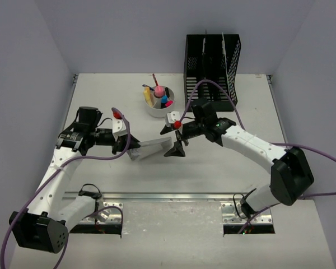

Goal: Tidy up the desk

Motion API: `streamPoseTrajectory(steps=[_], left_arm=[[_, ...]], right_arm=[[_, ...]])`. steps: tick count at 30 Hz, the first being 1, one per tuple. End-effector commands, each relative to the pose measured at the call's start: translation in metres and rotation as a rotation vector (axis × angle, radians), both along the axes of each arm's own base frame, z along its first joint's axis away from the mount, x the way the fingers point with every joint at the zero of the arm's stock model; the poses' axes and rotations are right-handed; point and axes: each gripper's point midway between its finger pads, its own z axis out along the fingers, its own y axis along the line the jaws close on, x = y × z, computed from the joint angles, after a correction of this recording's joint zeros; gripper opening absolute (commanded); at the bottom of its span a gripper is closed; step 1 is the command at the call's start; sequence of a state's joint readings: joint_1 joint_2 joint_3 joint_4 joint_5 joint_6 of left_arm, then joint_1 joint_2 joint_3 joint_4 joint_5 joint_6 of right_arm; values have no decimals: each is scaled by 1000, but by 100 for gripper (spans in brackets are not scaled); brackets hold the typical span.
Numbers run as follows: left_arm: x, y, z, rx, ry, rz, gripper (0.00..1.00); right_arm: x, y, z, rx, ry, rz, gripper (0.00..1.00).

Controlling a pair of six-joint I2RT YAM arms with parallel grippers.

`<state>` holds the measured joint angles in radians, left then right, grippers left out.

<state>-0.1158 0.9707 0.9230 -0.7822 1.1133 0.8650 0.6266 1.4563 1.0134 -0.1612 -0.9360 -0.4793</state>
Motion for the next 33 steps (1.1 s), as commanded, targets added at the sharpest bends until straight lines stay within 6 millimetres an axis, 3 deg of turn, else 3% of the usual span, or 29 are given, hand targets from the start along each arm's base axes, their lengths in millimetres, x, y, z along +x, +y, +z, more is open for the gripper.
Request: streamPoseTrajectory(steps=[1, 3, 9, 11, 14, 16, 17, 18, 19, 20, 21, 25, 26, 27, 29, 30, 31, 32, 33], left_arm=[[-7, -14, 46, -122, -121, -115, 0], [-8, -15, 48, -136, -113, -122, 0], [-6, -17, 55, -154, -115, -117, 0], [-5, -17, 58, -167, -110, -112, 0], [-3, -18, 64, -188, -99, -93, 1], [2, -17, 65, -184, -94, -53, 40], [4, -16, 68, -182, -106, -28, 53], [11, -15, 71, -196, -88, 25, 74], [25, -9, 72, -190, -90, 134, 77], [31, -6, 91, -236, -114, 208, 89], [38, -2, 96, -256, -123, 274, 100], [62, 23, 156, -449, -156, 566, 100], [78, 39, 166, -517, -108, 724, 100], [82, 50, 188, -558, -128, 797, 100], [99, 67, 187, -540, -86, 932, 100], [98, 71, 205, -557, -111, 950, 100], [104, 75, 204, -551, -103, 977, 100], [105, 76, 204, -545, -98, 985, 100], [106, 76, 202, -542, -92, 989, 100]], right_arm=[[17, 27, 29, 90, -75, 16, 96], [19, 37, 29, 105, -92, 15, 93], [13, 52, 22, 87, -79, 32, 61], [11, 53, 19, 74, -73, 27, 42], [13, 53, 22, 60, -57, -5, 1], [14, 48, 30, 47, -45, -41, 1], [13, 45, 31, 33, -32, -52, 1], [13, 42, 45, 45, -43, -70, 1], [13, 39, 51, 43, -23, -95, 1], [14, 35, 56, 34, -10, -123, 1], [11, 30, 71, 52, 0, -151, 1], [9, 11, 106, 82, 25, -272, 1], [10, 5, 114, 86, 39, -306, 1], [20, -2, 121, 89, 37, -375, 1], [30, -16, 149, 142, 40, -485, 1], [47, -27, 160, 168, 35, -585, 1], [55, -34, 174, 204, 51, -650, 1], [66, -40, 199, 261, 26, -707, 1], [88, -58, 213, 295, 5, -831, 1]])
